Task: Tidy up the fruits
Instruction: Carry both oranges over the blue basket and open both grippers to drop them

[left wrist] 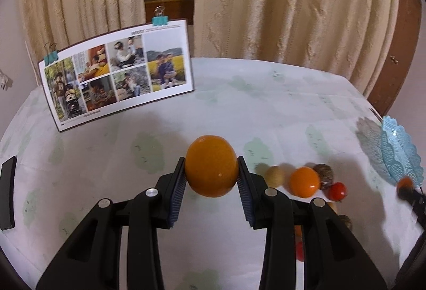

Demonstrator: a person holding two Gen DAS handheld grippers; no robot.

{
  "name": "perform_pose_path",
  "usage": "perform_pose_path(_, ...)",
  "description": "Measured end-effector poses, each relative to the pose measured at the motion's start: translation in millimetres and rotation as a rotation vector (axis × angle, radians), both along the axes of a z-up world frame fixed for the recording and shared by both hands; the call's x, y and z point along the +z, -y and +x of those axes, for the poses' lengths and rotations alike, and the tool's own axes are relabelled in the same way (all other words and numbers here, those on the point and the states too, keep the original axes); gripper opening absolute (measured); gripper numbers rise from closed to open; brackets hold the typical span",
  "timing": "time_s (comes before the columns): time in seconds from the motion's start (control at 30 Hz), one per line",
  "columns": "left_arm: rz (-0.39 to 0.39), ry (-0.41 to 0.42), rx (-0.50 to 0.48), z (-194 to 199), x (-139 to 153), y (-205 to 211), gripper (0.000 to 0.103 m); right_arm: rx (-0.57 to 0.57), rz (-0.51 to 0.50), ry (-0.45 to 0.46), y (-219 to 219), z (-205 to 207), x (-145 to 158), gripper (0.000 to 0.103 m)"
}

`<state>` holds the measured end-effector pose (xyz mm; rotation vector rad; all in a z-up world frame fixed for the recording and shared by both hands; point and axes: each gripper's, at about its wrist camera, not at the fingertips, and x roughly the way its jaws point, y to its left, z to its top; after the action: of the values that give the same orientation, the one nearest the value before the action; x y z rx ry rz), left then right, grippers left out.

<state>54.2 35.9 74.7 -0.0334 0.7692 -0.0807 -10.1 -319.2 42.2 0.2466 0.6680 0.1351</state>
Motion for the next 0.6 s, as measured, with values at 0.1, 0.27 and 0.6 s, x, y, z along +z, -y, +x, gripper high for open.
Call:
perform_pose_path(0.1, 0.003, 0.001, -0.024, -3, 2, 13, 0.037, -0.091, 0.017, 0.016, 31, 3, 5, 0.041)
perform_pose_path(0.27, 0.004, 0.003, -0.060, -6, 6, 37, 0.037, -0.215, 0.010, 0.029, 75, 8, 3, 0.041)
perform_pose_path(0.6, 0.022, 0.019, -0.168, -12, 17, 99, 0.037, -0.354, 0.026, 0.001, 119, 21, -24, 0.041)
